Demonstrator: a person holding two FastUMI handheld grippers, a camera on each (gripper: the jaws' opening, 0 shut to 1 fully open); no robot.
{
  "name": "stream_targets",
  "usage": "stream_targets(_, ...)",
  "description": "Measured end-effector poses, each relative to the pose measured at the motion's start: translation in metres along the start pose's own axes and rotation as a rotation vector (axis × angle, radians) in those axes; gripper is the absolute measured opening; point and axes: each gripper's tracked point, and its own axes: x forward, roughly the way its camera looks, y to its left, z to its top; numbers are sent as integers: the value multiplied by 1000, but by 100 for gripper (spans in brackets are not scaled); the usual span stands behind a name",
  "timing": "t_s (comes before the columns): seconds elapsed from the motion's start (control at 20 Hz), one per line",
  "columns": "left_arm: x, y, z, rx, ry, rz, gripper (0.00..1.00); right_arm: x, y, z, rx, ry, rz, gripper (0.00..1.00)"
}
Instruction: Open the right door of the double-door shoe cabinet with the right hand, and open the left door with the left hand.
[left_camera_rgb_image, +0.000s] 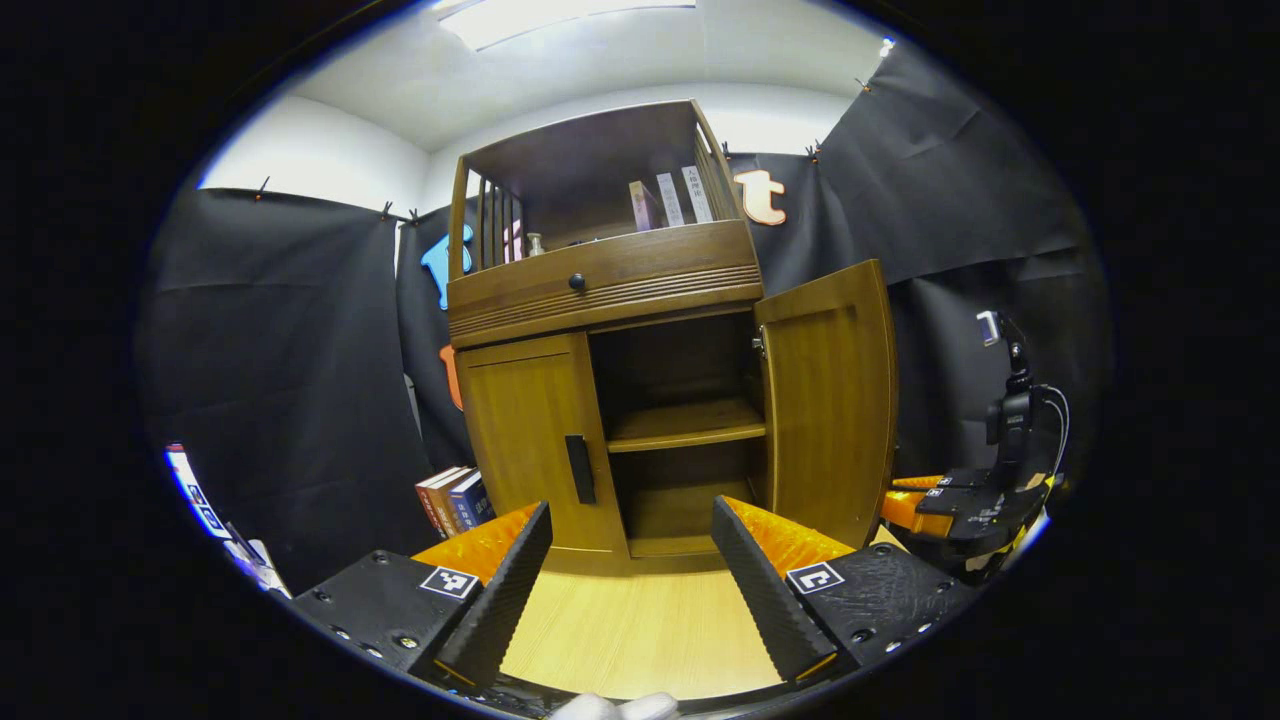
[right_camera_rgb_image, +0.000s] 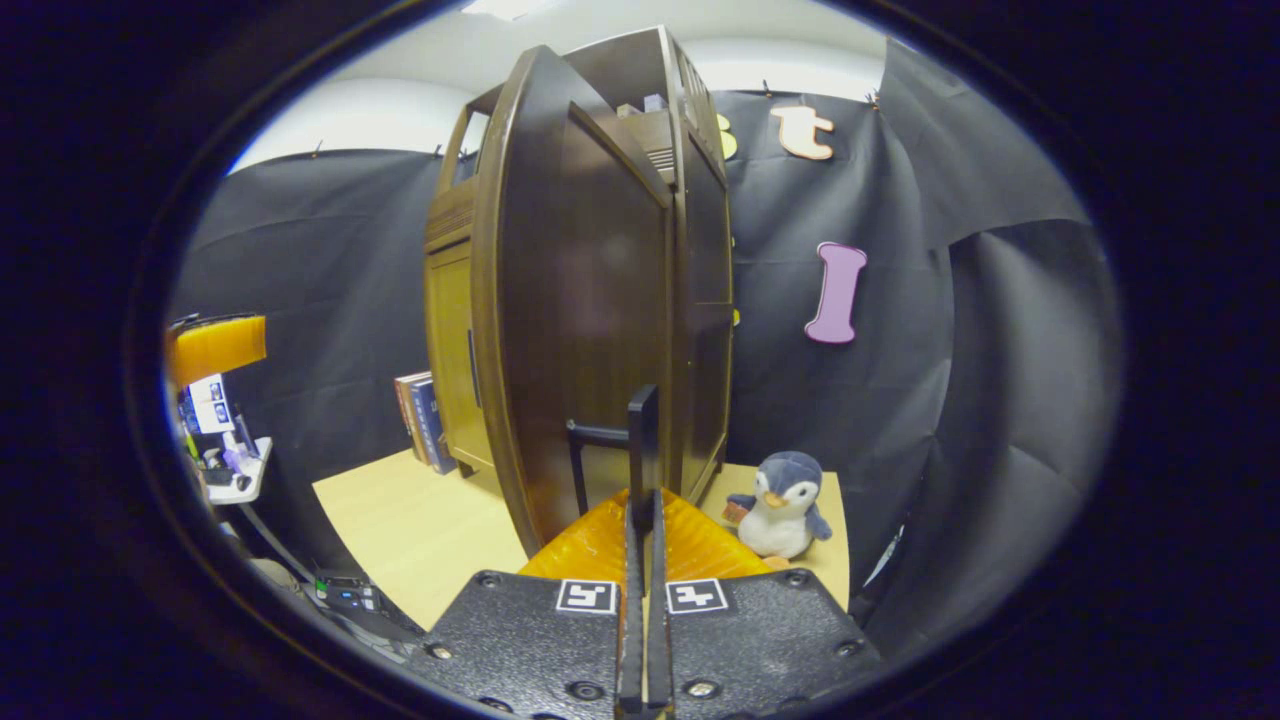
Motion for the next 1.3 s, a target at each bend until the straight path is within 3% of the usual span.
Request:
stream_targets(0.25, 3, -5, 0, -14, 7, -14, 96, -3, -1, 0, 27, 3, 48, 6)
stream_targets(0.4, 5, -1, 2, -10, 5, -11, 96, -9, -4, -4, 36, 3, 49, 15)
stream_targets(0.45, 5, -1, 2, -12, 6, -11, 96, -13, -5, -4, 41, 5, 46, 13)
stream_targets(0.5, 6, 1, 3, -14, 5, -11, 96, -17, -7, -4, 48, 5, 39, 24)
stream_targets(0.55, 6, 2, 4, -12, 2, -6, 96, -22, -10, -4, 55, 4, 23, 17)
stream_targets(0.6, 6, 4, 3, -10, 1, -1, 96, -26, -19, -2, 64, -4, -15, 44)
stream_targets(0.75, 7, 6, 2, -13, 9, 1, 96, -50, -36, 14, 135, -45, -91, 51)
stream_targets(0.8, 6, 6, 3, -13, 8, 2, 96, -59, -38, 19, 149, -52, -103, 64)
stream_targets(1.0, 11, 14, 7, 4, -14, 5, 96, -81, -32, 45, 157, -96, -146, 93)
stream_targets(1.05, 13, 18, 8, 9, -19, 9, 96, -86, -27, 49, 155, -108, -164, 92)
stream_targets(1.1, 14, 22, 8, 7, -29, 9, 96, -90, -20, 58, 149, -123, -174, 99)
stream_targets(1.3, 29, 41, 7, -17, -43, -14, 96, -96, 30, 96, 102, -205, -181, 97)
